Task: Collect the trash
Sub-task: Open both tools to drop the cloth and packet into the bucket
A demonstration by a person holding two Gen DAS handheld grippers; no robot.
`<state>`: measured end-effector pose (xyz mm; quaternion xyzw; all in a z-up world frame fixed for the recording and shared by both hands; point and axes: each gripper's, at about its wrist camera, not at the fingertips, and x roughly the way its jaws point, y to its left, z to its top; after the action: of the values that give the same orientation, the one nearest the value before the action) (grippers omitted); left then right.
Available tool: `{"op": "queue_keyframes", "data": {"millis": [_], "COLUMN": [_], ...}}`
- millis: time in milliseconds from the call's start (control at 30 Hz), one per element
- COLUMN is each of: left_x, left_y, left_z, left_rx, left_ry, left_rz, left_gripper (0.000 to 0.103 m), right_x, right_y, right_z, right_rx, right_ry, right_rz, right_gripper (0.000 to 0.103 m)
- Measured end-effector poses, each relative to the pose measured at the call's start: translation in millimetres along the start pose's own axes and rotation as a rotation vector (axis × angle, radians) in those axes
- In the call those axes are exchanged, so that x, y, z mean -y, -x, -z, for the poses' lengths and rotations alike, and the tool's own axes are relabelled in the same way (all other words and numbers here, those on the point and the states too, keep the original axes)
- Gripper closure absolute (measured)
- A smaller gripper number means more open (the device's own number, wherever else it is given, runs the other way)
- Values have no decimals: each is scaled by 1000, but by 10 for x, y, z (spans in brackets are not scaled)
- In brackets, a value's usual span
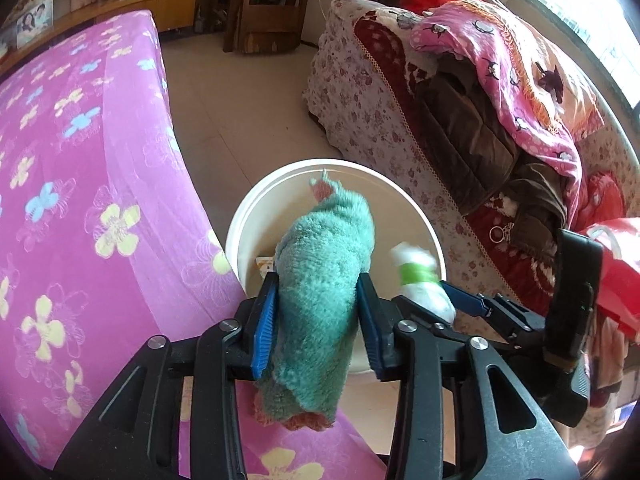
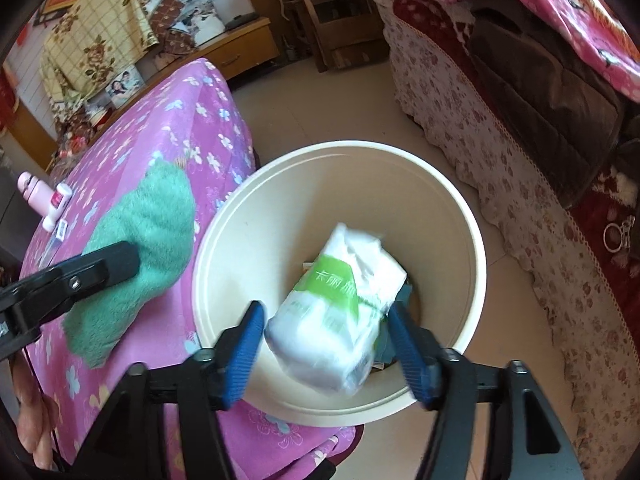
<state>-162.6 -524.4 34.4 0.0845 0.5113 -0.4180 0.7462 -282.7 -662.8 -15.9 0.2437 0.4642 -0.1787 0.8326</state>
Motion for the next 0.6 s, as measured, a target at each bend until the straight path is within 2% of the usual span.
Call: {"op": "queue_keyframes", "data": {"millis": [100,133,233,600], "left_x": [-29,-39,-53,-174], "left_y": [27,38,76,342], "left_z": [2,3,14,166], "left_rx": [14,16,22,79], "left_ry": [11,16,14,-14], "left_rz": [14,17,8,-124], "left_gripper": [52,51,51,51], "right_x": [23,29,44,-134], "right_y": [-14,-12,13,145], "right_z": [5,12,39,102], "right_rx": [-9,-13,-15,-4], "right_ry": [-13,-15,-20,2], "right_rz": [5,6,5,-13], "right_gripper": [34,34,34,34]}}
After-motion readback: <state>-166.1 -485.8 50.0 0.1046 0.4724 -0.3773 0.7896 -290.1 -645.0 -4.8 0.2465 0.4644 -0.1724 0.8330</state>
